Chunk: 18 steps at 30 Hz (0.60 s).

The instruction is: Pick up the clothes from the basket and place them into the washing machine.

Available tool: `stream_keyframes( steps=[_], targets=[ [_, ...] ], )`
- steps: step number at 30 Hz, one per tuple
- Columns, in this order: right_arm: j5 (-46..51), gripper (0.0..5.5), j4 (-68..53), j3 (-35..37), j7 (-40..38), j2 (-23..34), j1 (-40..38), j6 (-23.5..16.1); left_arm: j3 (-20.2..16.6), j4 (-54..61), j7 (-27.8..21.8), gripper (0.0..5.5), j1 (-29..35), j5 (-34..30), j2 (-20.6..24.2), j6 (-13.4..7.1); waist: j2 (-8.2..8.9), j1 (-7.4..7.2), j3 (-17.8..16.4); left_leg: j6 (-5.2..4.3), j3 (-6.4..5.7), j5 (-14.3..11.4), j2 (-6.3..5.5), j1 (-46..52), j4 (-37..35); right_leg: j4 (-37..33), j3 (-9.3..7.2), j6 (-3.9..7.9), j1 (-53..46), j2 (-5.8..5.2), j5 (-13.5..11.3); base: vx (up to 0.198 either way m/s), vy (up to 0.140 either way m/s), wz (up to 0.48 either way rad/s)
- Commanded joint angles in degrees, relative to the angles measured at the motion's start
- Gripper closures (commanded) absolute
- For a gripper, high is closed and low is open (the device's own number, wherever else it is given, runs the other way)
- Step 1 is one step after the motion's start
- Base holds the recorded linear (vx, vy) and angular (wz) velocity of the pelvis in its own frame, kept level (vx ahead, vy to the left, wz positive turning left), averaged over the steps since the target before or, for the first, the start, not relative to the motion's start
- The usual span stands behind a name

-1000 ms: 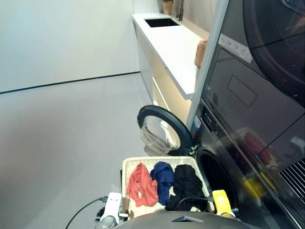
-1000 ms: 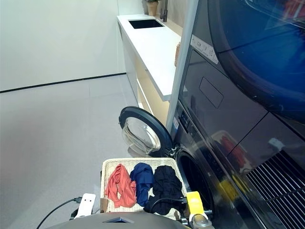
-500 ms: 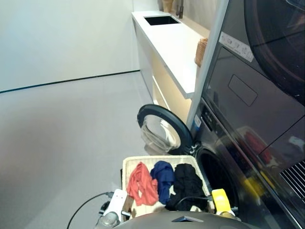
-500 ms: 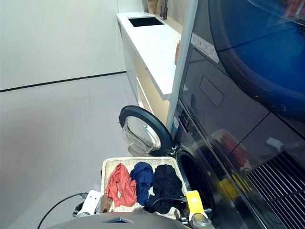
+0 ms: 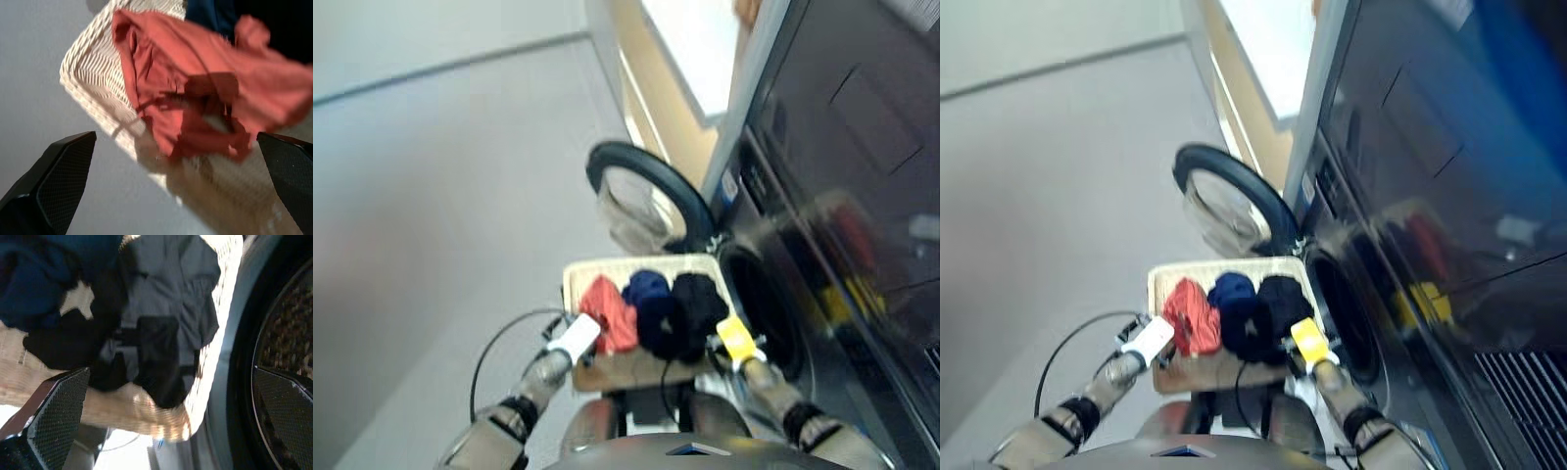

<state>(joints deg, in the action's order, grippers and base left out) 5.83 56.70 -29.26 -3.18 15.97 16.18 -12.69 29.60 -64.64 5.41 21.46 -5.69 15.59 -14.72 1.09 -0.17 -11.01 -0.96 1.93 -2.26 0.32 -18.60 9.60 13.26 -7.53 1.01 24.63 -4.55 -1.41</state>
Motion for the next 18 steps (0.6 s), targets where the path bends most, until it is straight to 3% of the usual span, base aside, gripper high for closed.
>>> stream_keyframes(
  steps=[1, 8, 9, 18],
  targets=[
    [0.55, 0.00, -7.51, -2.37, -1.23, 1.89, 0.31, -3.47, 0.75, 1.14, 2.32, 0.00, 1.69, 0.08, 0.97, -1.99, 0.39, -1.74, 0.58, 1.52, 1.12, -0.38, -1.66, -8.47, 6.64, 4.81, 1.76, 3.01, 3.41, 0.09, 1.48, 0.000, 0.000, 0.000],
    [3.30, 0.00, -13.98, -2.72, -2.83, 3.41, 6.38, -4.95, 0.74, 1.28, 4.33, 0.00, 8.70, 2.98, 2.58, -1.76, 0.12, -2.96, -0.09, 1.52, 1.02, -2.13, -0.93, -21.41, 14.64, 10.90, 2.09, 2.46, 15.47, -0.02, 2.58, -0.037, 0.006, -0.002],
    [3.30, 0.00, -13.95, -2.77, -2.82, 3.42, 6.28, -4.94, 0.74, 1.26, 4.31, 0.00, 8.60, 2.99, 2.53, -1.76, 0.00, -2.79, -0.13, 1.24, 0.79, -3.97, -0.76, -20.75, 15.33, 11.70, 2.38, 2.84, 14.95, 0.22, 4.13, 0.000, 0.000, 0.000],
    [5.41, 0.00, -28.65, -3.44, -4.56, 5.74, 12.66, -7.49, -1.17, 0.34, 6.67, 0.00, 19.86, 7.28, 8.38, -0.38, -0.02, -4.80, -0.03, 1.48, 0.52, -5.94, 0.71, -37.58, 24.35, 17.39, 3.39, 2.31, 31.03, 1.04, 4.04, 0.000, 0.000, 0.000]
  ],
)
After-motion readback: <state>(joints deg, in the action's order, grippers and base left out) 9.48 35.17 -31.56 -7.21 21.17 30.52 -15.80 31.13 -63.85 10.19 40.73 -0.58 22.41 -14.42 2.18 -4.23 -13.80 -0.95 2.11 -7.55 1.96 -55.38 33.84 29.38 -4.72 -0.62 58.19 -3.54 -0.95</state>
